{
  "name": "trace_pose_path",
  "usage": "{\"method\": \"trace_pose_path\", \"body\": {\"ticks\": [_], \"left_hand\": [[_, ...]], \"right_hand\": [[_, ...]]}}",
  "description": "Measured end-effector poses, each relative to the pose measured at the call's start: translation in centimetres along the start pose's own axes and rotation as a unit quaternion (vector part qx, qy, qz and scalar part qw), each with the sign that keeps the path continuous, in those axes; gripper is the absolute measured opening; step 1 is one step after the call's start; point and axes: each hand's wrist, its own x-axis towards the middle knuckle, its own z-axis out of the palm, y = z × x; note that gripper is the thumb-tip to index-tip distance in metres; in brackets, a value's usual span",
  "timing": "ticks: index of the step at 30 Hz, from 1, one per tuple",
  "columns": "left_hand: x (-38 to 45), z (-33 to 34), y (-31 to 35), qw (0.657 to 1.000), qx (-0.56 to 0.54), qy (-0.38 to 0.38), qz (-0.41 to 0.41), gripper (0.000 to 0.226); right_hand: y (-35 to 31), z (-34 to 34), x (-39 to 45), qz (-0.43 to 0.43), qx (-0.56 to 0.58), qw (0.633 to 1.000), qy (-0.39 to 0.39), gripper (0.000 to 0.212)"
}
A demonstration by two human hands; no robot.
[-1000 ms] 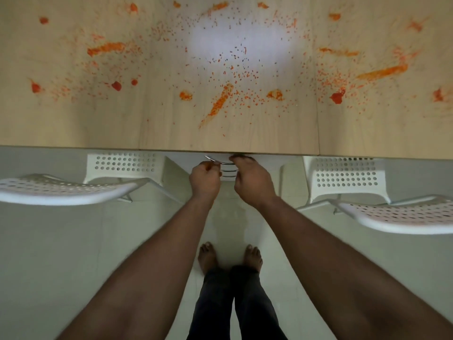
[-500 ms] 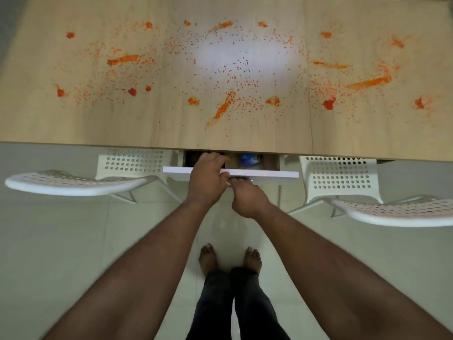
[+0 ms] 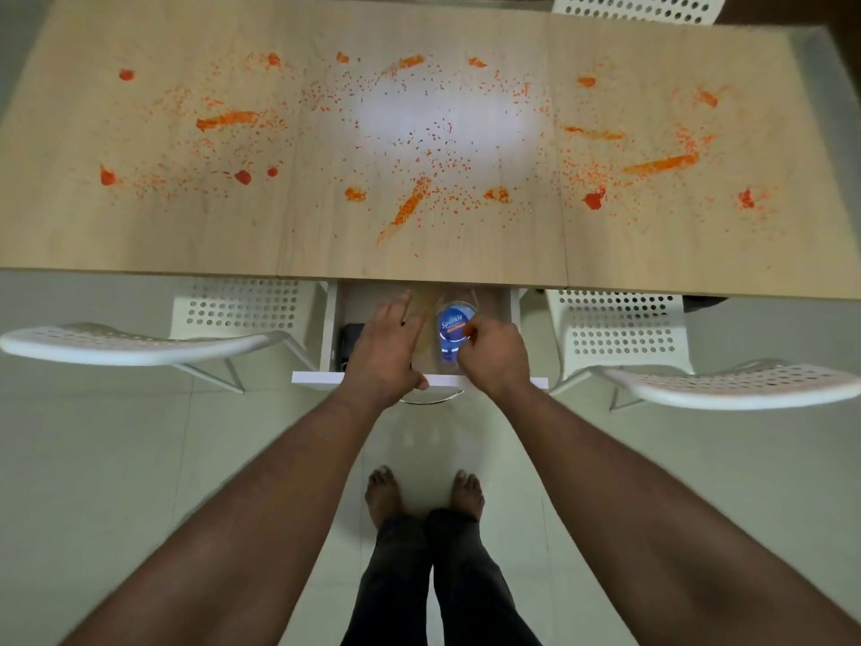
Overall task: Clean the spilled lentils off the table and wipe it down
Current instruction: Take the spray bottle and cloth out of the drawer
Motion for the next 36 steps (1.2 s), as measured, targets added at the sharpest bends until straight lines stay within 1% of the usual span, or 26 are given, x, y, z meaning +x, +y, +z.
{"method": "trace_pose_path", "body": {"ticks": [4,7,9,11,14,18,20,23,26,27,31,34,36], "left_hand": [[0.0,0.5,0.2,0.999,0.036,-0.012,0.031,0.130],[0.3,0.9,-0.1,0.997,0.051,-0.036,0.040,0.137],[0.4,1.2,-0.4,0.998,0.044,-0.038,0.035,0.143],[0.3,1.5,-0.6,0.998,0.034,-0.035,0.032,0.147],[-0.1,1.8,-0.6,0.999,0.019,-0.024,0.028,0.148],[-1.4,1.7,-0.6,1.000,-0.014,-0.027,0.004,0.140],[-2.0,1.6,-0.4,0.999,-0.042,-0.027,-0.022,0.134],[-3.0,1.4,0.0,0.993,-0.082,-0.042,-0.076,0.123],[-3.8,1.7,0.0,0.989,-0.104,-0.044,-0.091,0.094],[-4.0,1.7,0.0,0.989,-0.105,-0.041,-0.095,0.088],[-4.5,1.6,0.4,0.988,-0.111,-0.039,-0.105,0.087],[-4.8,1.7,0.4,0.985,-0.126,-0.032,-0.115,0.081],[-5.1,1.8,0.3,0.982,-0.141,-0.023,-0.126,0.082]], "right_hand": [[0.8,1.8,2.2,0.087,0.032,0.995,-0.043,0.043],[1.2,3.5,3.1,0.116,0.054,0.991,-0.050,0.060],[1.3,4.4,3.3,0.128,0.067,0.989,-0.043,0.068],[1.3,4.9,3.2,0.146,0.070,0.985,-0.053,0.069],[1.1,4.9,3.1,0.173,0.077,0.978,-0.092,0.057],[0.6,4.1,2.7,0.183,0.103,0.973,-0.092,0.037],[0.5,3.4,2.7,0.180,0.108,0.974,-0.082,0.033],[0.3,1.5,2.4,0.182,0.109,0.974,-0.083,0.034],[1.1,0.0,2.5,0.168,0.117,0.975,-0.086,0.046],[1.3,-0.6,2.5,0.162,0.117,0.976,-0.088,0.047],[1.4,-3.6,2.4,0.154,0.137,0.972,-0.116,0.034],[1.8,-5.0,1.6,0.137,0.121,0.969,-0.165,0.034],[2.1,-5.7,0.7,0.119,0.105,0.969,-0.191,0.031]]}}
